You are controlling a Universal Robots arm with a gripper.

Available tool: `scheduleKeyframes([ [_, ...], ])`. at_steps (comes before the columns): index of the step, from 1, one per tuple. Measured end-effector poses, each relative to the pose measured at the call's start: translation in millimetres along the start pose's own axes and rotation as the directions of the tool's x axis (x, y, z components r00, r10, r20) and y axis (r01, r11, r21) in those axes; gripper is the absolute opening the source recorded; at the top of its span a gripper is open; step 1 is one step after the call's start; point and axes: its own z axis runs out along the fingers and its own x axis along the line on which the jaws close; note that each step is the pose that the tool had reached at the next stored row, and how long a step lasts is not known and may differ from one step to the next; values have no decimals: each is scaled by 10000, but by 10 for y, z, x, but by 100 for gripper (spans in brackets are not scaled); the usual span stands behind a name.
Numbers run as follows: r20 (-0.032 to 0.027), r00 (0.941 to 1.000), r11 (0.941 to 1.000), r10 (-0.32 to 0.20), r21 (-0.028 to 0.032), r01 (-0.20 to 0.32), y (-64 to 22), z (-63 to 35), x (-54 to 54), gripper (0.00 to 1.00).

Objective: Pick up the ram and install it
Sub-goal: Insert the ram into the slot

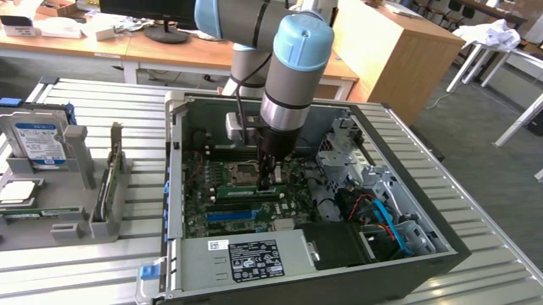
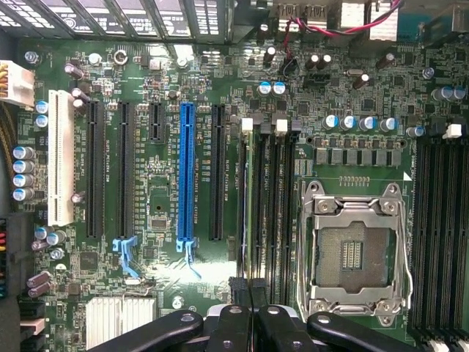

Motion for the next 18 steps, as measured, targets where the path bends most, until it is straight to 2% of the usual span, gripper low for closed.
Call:
scheduleKeyframes([
  [13,2,10000,10000,0,3,0,0,-1,8,12],
  [18,7,10000,10000,-2,92,2,2,5,9,12],
])
